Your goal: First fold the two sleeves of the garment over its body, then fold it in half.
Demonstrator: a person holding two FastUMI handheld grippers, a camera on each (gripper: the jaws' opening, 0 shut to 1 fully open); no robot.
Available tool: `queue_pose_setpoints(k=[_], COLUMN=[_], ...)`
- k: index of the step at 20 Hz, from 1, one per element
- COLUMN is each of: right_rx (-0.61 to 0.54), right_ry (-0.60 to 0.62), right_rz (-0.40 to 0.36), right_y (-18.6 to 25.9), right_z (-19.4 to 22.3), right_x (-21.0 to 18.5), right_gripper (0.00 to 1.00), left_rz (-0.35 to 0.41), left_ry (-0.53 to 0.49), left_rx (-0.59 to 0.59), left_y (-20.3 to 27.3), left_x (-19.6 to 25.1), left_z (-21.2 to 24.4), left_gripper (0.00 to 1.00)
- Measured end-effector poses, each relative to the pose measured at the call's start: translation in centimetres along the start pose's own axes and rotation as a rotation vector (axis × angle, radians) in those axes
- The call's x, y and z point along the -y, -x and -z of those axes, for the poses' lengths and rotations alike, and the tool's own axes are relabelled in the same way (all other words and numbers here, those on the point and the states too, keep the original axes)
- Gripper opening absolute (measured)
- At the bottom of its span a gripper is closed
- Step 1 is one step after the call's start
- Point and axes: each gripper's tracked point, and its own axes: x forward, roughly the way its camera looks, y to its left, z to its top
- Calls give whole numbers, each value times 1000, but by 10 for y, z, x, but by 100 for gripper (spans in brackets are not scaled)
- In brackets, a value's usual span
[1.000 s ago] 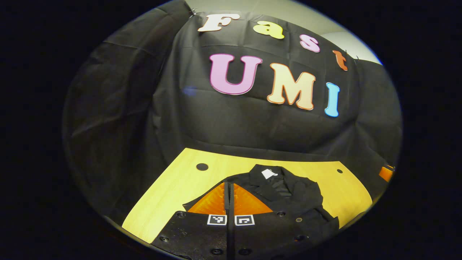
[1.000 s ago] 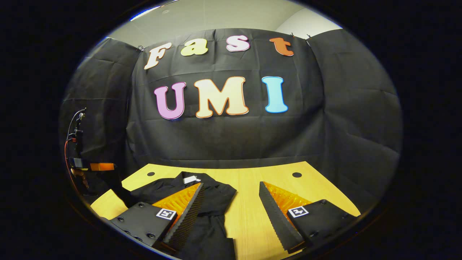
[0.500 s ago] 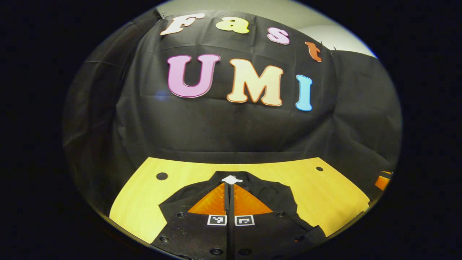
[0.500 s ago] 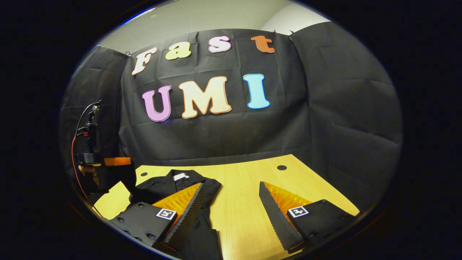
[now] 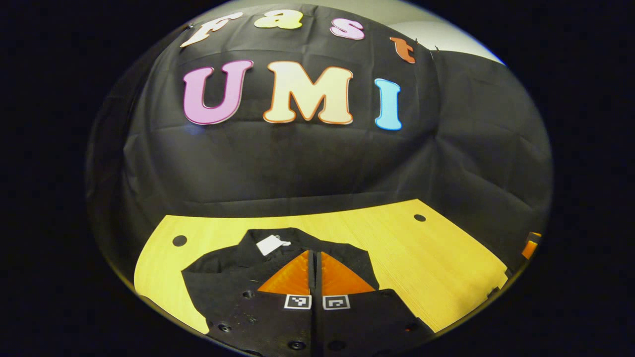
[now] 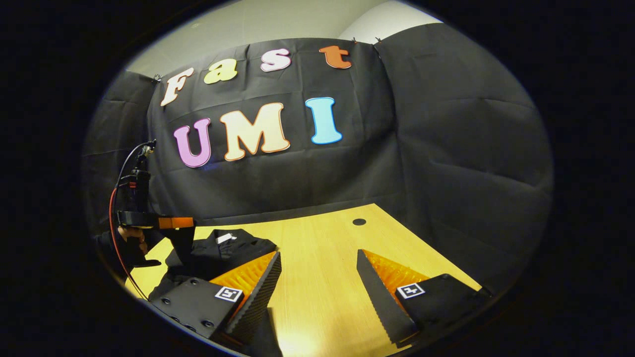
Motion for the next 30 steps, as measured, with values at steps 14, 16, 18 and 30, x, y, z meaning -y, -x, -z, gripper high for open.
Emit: queue_pose_setpoints(k=[14,16,18,30], right_rx=[-50,-45,-59,-281], right_ry=[41,52,71,169], right_rz=[-181,-196,-198,-233], right_y=[-17,-10,-3,46], right_z=[5,10,21,136], right_x=[-23,-36,-48,-103], right_gripper=[97,97,94,98], left_rz=[-151,-185,-230,-340], left_ry=[-32,-13,-3,59], left_rx=[140,144,158,-136], left_y=[73,107,140,257], left_x=[-10,-35,-61,-149], left_z=[-35,-25,-11,161], left_gripper=[94,94,94,93])
